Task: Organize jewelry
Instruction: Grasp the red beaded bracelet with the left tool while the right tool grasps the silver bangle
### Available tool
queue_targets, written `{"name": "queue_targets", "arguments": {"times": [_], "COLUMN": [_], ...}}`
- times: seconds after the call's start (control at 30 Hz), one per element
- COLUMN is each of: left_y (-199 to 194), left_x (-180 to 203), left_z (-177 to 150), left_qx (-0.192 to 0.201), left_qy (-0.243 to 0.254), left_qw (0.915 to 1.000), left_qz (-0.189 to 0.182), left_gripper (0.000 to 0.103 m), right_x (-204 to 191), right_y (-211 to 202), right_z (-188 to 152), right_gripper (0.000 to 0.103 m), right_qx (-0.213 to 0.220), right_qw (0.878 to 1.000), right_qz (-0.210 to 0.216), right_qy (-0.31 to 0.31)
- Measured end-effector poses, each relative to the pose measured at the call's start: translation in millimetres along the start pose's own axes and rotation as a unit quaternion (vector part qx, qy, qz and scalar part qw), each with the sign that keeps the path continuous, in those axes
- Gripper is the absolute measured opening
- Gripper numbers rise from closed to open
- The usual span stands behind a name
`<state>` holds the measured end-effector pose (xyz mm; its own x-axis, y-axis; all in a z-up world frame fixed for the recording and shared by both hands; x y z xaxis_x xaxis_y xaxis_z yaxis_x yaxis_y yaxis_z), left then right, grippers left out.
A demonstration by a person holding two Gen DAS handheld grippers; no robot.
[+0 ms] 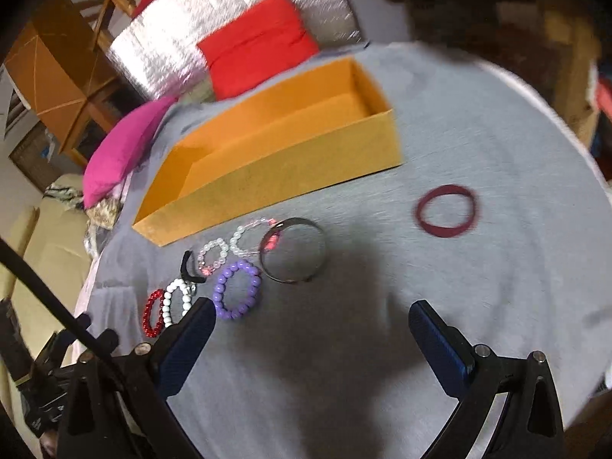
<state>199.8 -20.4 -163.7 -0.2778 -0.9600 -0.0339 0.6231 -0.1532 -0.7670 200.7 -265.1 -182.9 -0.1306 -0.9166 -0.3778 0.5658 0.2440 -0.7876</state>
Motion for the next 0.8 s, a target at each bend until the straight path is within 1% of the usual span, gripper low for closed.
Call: {"name": "queue_targets", "arguments": {"times": [0.1,0.17,0.27,0.33,0.4,0.47,0.57,0.63,0.67,0.7,0.77,0.8], "left_y": [15,25,23,23,27,32,37,40,43,45,51,52], "left_x": [-15,-30,-36,-38,-40,-38,-29,-24,-22,-21,-20,-21], "left_z": [-10,-21,-18,-18,-22,-25,-27,-30,-32,-33,-36,-36], "left_qx": [-0.012,-0.040,-0.036,-0.037,-0.047,-0.057,-0.066,-0.073,-0.081,-0.086,-0.098,-0.097], "left_qy": [-0.007,-0.017,-0.023,-0.020,-0.015,-0.015,-0.001,0.006,0.007,0.007,0.010,0.010], "left_qw": [0.9999,0.9990,0.9990,0.9990,0.9987,0.9980,0.9972,0.9963,0.9956,0.9952,0.9941,0.9942], "left_qz": [-0.007,0.007,-0.011,-0.014,-0.014,-0.024,-0.036,-0.045,-0.047,-0.046,-0.046,-0.044], "left_gripper": [0.102,0.102,0.102,0.102,0.102,0.102,0.102,0.101,0.100,0.094,0.087,0.086], "right_x": [-7,-9,-8,-11,-11,-10,-14,-15,-15,-17,-18,-18], "right_y": [24,34,47,53,57,60,63,63,63,63,63,62], "right_z": [5,6,6,7,10,12,14,15,16,16,17,17], "right_gripper": [0.102,0.102,0.102,0.100,0.098,0.093,0.086,0.079,0.077,0.074,0.072,0.068], "right_qx": [-0.019,-0.031,-0.044,-0.049,-0.048,-0.048,-0.041,-0.036,-0.033,-0.030,-0.025,-0.021], "right_qw": [1.000,0.999,0.998,0.998,0.998,0.997,0.997,0.996,0.996,0.996,0.995,0.994], "right_qz": [0.001,-0.003,-0.017,-0.015,-0.020,-0.024,-0.035,-0.042,-0.044,-0.043,-0.047,-0.050], "right_qy": [-0.013,-0.019,-0.035,-0.042,-0.043,-0.047,-0.062,-0.071,-0.075,-0.077,-0.086,-0.090]}}
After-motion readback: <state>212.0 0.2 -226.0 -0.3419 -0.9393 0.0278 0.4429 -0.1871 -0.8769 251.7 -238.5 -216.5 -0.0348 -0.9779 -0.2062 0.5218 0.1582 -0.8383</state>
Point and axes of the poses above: each gripper's, at about its wrist camera, not at the fingertips, and y roughly the way its jaws point, x to its right, z to its top, the point moved 9 cm from there along y, roughly the way its jaws point, and after that the axes turned 1 degree about y, right-handed, at the moved point
